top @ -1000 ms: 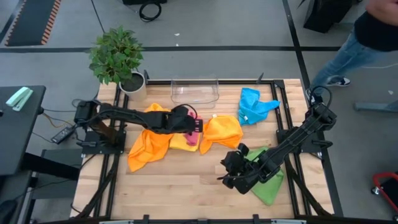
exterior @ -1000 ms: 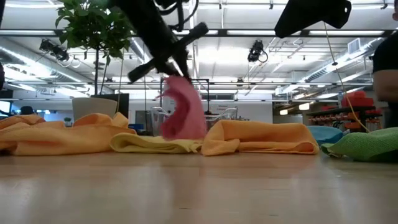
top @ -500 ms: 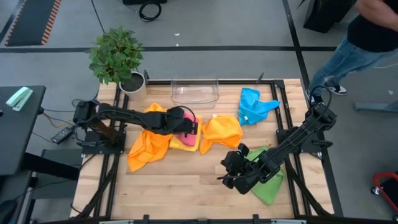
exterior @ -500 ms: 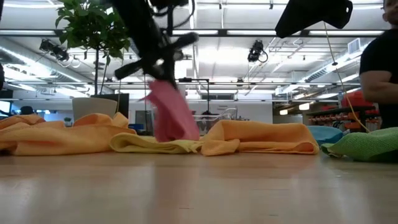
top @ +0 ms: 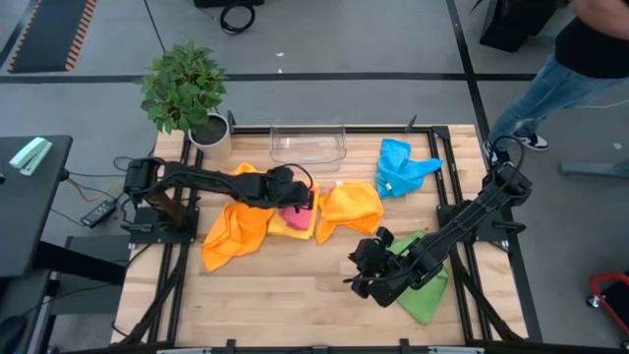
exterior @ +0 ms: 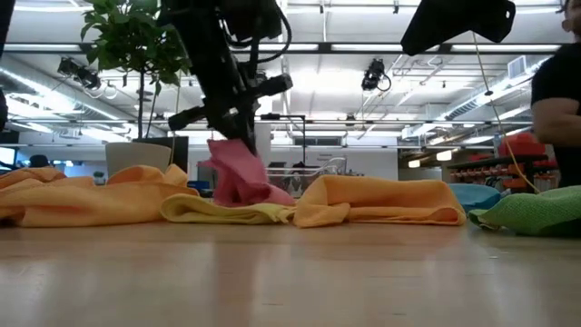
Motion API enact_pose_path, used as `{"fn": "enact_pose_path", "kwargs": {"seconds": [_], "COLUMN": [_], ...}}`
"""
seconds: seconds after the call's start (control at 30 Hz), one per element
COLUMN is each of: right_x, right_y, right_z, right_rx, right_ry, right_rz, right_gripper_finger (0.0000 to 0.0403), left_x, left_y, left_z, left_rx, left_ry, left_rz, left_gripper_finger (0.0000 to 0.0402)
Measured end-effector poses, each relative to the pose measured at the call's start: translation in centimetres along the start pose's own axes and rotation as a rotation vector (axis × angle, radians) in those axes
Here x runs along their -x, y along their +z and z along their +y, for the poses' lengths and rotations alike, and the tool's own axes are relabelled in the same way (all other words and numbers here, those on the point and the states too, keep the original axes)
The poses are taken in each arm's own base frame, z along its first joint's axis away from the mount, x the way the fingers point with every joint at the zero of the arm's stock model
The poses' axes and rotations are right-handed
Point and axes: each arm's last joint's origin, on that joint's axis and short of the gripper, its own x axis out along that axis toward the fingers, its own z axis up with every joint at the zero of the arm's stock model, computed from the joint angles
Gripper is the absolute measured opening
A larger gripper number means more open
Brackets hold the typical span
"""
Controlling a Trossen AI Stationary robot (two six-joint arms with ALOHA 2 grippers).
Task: Fold microfiber towels
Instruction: Stack the folded pink microfiber cloth on top of the folded yellow microfiber cloth
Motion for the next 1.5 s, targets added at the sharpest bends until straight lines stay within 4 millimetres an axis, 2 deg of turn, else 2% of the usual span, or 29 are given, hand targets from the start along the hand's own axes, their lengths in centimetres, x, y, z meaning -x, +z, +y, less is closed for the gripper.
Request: {"fn": "enact_pose_path", "kwargs": {"seconds": [0.27,0.47,0.67,0.97,1.17,1.27,1.37,1.5], "right_x": [0.0,0.0,0.0,0.0,0.0,0.0,0.0,-0.4], "right_y": [0.0,0.0,0.0,0.1,0.1,0.1,0.2,0.6], "right_z": [0.0,0.0,0.0,0.1,0.1,0.2,0.1,-0.2], "right_rx": [0.006,0.008,-0.001,-0.013,-0.032,-0.034,-0.032,-0.039], "right_ry": [0.0,0.0,0.0,0.008,0.014,0.016,0.015,0.0], "right_rz": [0.0,0.0,0.0,-0.005,-0.008,-0.009,-0.01,-0.011], "right_gripper_finger": [0.0039,0.0039,0.0039,0.0039,0.0039,0.0039,0.0039,0.0039], "left_x": [3.2,3.9,2.3,0.1,-1.4,-1.6,-1.7,-2.1], "left_y": [0.9,0.5,-0.4,-0.1,0.1,0.0,0.0,-0.2], "left_z": [-2.1,-2.4,-0.6,-0.2,1.6,1.7,1.6,1.6], "left_rx": [0.094,0.062,-0.003,-0.071,-0.183,-0.241,-0.248,-0.239], "left_ry": [-0.276,-0.299,-0.082,-0.013,0.156,0.167,0.161,0.135], "left_rz": [-0.063,-0.065,-0.019,-0.009,0.047,0.062,0.07,0.144], "left_gripper_finger": [0.0011,0.0011,0.0012,0.0011,0.0012,0.0011,0.0037,0.0116]}}
